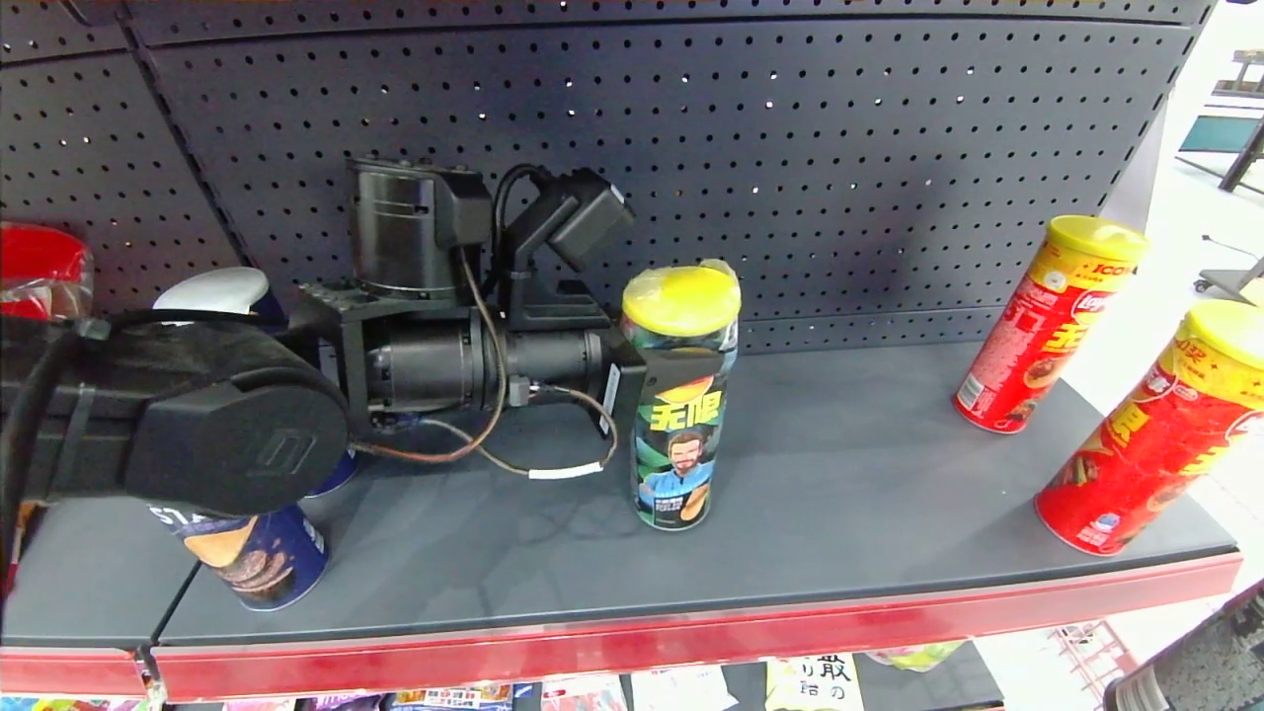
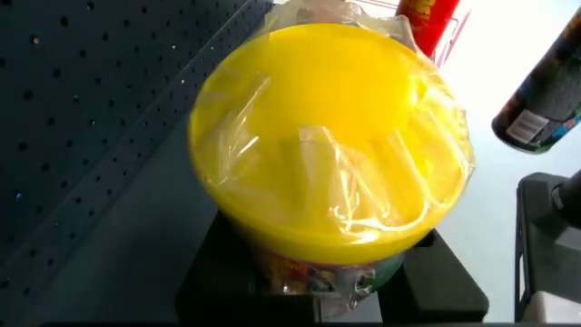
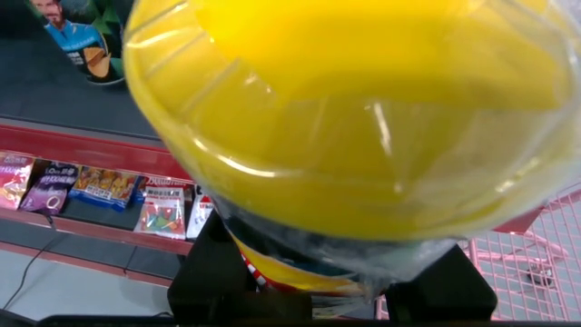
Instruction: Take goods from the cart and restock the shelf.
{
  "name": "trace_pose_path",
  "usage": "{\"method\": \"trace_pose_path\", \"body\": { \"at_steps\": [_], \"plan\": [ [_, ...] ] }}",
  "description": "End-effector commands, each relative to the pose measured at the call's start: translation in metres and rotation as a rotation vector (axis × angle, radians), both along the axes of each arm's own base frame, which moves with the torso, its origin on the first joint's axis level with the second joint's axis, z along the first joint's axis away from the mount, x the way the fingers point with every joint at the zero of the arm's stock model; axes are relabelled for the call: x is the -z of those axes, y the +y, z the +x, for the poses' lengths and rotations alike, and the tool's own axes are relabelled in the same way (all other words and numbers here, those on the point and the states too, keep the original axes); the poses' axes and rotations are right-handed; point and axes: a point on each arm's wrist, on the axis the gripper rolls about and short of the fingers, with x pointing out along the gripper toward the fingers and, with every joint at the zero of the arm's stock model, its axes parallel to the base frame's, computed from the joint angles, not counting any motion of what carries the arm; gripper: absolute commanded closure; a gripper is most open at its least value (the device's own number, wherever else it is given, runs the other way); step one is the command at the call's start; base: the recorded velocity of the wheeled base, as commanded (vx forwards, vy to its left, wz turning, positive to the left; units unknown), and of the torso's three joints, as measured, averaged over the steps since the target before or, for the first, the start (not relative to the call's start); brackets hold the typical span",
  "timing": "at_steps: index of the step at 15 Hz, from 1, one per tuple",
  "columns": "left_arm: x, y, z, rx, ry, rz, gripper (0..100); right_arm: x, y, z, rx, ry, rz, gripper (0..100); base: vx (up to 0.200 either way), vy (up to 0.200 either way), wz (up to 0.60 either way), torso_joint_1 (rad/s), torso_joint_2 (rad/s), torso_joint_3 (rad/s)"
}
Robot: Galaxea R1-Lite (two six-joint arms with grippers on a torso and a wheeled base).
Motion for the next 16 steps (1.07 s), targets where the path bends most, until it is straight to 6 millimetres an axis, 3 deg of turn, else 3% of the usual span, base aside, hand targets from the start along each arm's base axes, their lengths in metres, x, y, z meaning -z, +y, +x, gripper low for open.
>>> {"method": "trace_pose_path", "body": {
  "at_steps": [1, 16],
  "plan": [
    [0.002, 0.006, -0.01, 0.002, 0.007, 0.007, 100, 0.0, 0.0, 0.0, -0.001, 0.0, 0.0, 100, 0.0, 0.0, 0.0, 0.0, 0.0, 0.0],
    [0.015, 0.007, -0.033, 0.043, 0.062, 0.035, 100, 0.0, 0.0, 0.0, -0.002, 0.003, -0.001, 100, 0.0, 0.0, 0.0, 0.0, 0.0, 0.0]
  ]
}}
